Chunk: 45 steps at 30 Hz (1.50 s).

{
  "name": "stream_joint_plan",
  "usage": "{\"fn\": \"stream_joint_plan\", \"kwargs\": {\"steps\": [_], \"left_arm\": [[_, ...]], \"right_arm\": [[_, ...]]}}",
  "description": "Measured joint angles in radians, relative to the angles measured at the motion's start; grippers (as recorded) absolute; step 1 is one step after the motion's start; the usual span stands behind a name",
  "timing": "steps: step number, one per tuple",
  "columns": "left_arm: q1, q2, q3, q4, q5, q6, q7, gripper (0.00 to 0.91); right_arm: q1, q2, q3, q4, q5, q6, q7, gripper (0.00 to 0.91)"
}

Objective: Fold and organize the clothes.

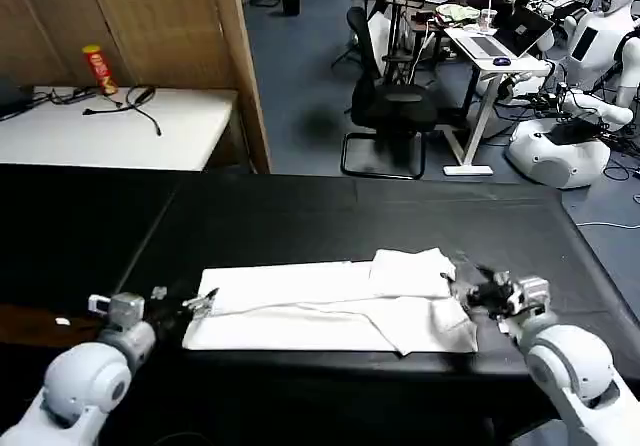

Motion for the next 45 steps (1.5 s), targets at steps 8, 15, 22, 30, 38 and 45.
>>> {"fn": "stream_joint_plan", "kwargs": {"steps": [8, 15, 22, 30, 38, 45], "left_arm": [[-0.12, -0.072, 0.035, 0.146, -0.064, -0.004, -0.001, 0.878], [-0.14, -0.115, 0.043, 0.205, -0.117, 0.01, -0.003, 0.683], [-0.147, -0.13, 0.044, 0.226, -0.116, 0.007, -0.003, 0.078], [-0.158, -0.146, 0.055, 0.241, -0.064, -0.007, 0.011, 0.0], [-0.221, -0.162, 0.1, 0.291, 0.044, -0.059, 0.029, 0.878], [-0.269, -0.143, 0.118, 0.306, 0.059, -0.057, 0.033, 0.878]], "right_arm": [[0.128, 0.078, -0.069, -0.161, -0.002, 0.004, 0.0, 0.878], [0.189, 0.128, -0.115, -0.245, -0.02, 0.009, -0.011, 0.517], [0.202, 0.158, -0.131, -0.28, -0.056, 0.015, -0.032, 0.068], [0.189, 0.183, -0.121, -0.27, -0.154, 0.071, 0.012, 0.02], [0.202, 0.207, -0.11, -0.273, -0.158, 0.054, 0.004, 0.878], [0.155, 0.171, -0.077, -0.211, -0.143, 0.037, -0.049, 0.878]]}}
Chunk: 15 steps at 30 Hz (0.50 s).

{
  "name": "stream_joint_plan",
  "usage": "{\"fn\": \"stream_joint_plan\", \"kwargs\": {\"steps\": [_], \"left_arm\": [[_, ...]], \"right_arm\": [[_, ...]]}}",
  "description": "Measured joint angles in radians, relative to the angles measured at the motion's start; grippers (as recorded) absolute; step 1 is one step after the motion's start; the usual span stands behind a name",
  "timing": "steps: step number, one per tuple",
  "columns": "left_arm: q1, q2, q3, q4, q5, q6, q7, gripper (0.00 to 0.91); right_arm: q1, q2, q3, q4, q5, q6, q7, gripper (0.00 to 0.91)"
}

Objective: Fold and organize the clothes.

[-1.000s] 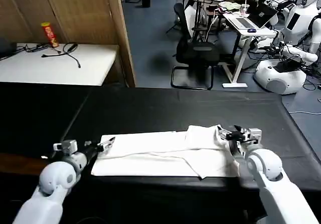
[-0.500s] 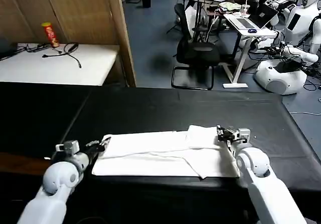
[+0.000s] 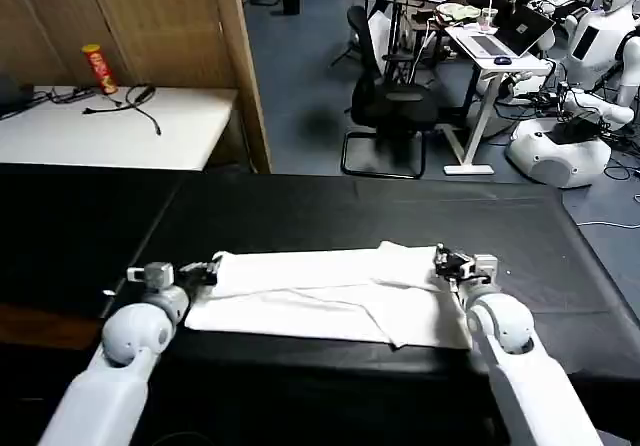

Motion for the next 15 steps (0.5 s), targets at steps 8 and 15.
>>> {"fn": "stream_joint_plan", "kwargs": {"steps": [8, 15], "left_arm": [[0.038, 0.035, -0.039, -0.049, 0.001, 0.001, -0.001, 0.878], [0.131, 0.012, -0.098, -0.136, 0.011, -0.007, 0.004, 0.878]], "right_arm": [[-0.081, -0.041, 0.052, 0.12, 0.051, -0.002, -0.006, 0.878], [-0.15, -0.041, 0.087, 0.215, 0.06, -0.001, -0.009, 0.878]]}}
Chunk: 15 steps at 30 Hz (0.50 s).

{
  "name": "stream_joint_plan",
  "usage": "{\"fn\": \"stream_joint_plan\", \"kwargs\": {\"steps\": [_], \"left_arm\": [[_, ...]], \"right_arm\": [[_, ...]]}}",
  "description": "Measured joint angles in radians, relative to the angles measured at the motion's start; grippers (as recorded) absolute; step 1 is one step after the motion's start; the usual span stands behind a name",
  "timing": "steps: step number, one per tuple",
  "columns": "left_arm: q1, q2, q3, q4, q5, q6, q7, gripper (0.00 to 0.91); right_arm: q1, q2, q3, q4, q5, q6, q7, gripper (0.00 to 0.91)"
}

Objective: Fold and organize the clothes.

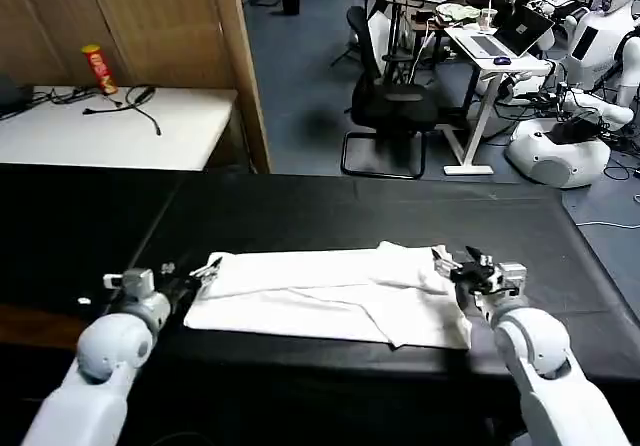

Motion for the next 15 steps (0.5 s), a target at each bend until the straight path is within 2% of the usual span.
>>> {"fn": "stream_joint_plan", "kwargs": {"steps": [7, 8, 10, 11, 12, 15], "left_arm": [[0.077, -0.056, -0.02, -0.011, 0.05, -0.027, 0.016, 0.878], [0.082, -0.063, -0.021, -0.009, 0.055, -0.031, 0.017, 0.78], [0.088, -0.074, -0.023, -0.005, 0.06, -0.037, 0.021, 0.712], [0.089, -0.079, -0.024, -0.002, 0.063, -0.04, 0.023, 0.575], [0.089, -0.084, -0.024, 0.002, 0.065, -0.043, 0.023, 0.478], [0.092, -0.096, -0.024, 0.008, 0.066, -0.048, 0.019, 0.312]], "right_arm": [[-0.027, -0.001, 0.005, 0.057, -0.008, 0.02, 0.002, 0.878], [-0.029, -0.001, 0.005, 0.064, -0.012, 0.024, 0.002, 0.878], [-0.033, -0.001, 0.005, 0.073, -0.013, 0.028, 0.001, 0.878], [-0.036, -0.001, 0.005, 0.079, -0.015, 0.029, 0.0, 0.878], [-0.038, -0.001, 0.005, 0.083, -0.023, 0.031, -0.004, 0.878], [-0.044, 0.001, 0.005, 0.089, -0.04, 0.04, -0.013, 0.878]]}}
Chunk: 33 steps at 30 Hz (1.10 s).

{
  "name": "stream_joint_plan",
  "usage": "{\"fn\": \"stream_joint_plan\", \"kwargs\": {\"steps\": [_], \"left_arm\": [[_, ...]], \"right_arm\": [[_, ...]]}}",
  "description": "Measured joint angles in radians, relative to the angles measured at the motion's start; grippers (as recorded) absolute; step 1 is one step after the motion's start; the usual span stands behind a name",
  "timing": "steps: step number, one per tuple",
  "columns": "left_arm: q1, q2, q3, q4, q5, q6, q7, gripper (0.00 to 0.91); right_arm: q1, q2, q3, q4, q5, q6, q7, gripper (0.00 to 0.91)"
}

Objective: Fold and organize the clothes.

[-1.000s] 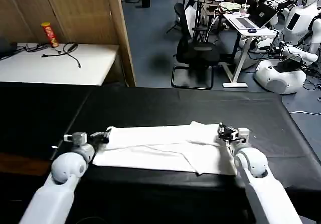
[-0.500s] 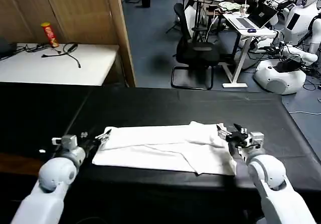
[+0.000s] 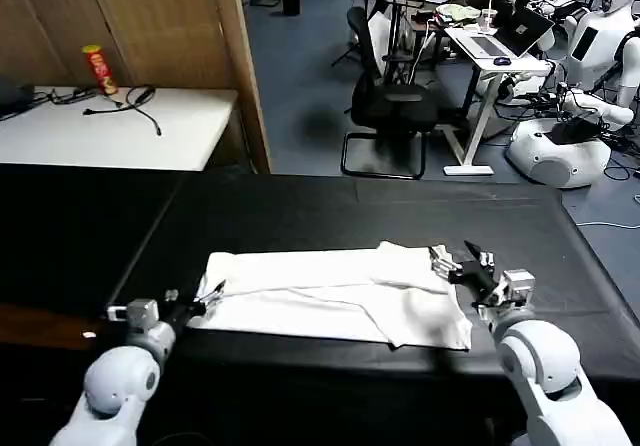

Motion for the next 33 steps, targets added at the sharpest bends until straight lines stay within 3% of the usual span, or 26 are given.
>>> {"fn": "stream_joint_plan", "kwargs": {"steps": [1, 10, 16, 20, 23, 33], "left_arm": [[0.003, -0.004, 0.0, 0.0, 0.0, -0.001, -0.001, 0.215], [0.021, -0.04, 0.01, -0.01, 0.008, 0.002, 0.009, 0.0], [0.003, -0.029, 0.013, 0.004, 0.046, 0.007, 0.018, 0.0], [0.006, 0.006, 0.002, 0.011, 0.13, -0.035, 0.04, 0.0], [0.009, 0.067, -0.023, 0.025, 0.186, -0.074, 0.053, 0.0], [0.018, 0.324, -0.112, 0.081, 0.167, -0.13, 0.063, 0.0]], "right_arm": [[-0.001, 0.001, 0.0, 0.002, -0.002, 0.001, -0.002, 0.878], [-0.004, 0.005, 0.005, 0.013, -0.018, 0.006, -0.022, 0.878], [-0.008, 0.005, 0.017, 0.017, -0.017, 0.006, -0.025, 0.878], [-0.017, 0.005, 0.032, 0.017, -0.015, 0.008, -0.025, 0.878], [-0.022, 0.01, 0.036, 0.017, -0.015, 0.009, -0.026, 0.878], [-0.041, 0.039, 0.036, 0.03, -0.036, 0.013, -0.026, 0.878]]}}
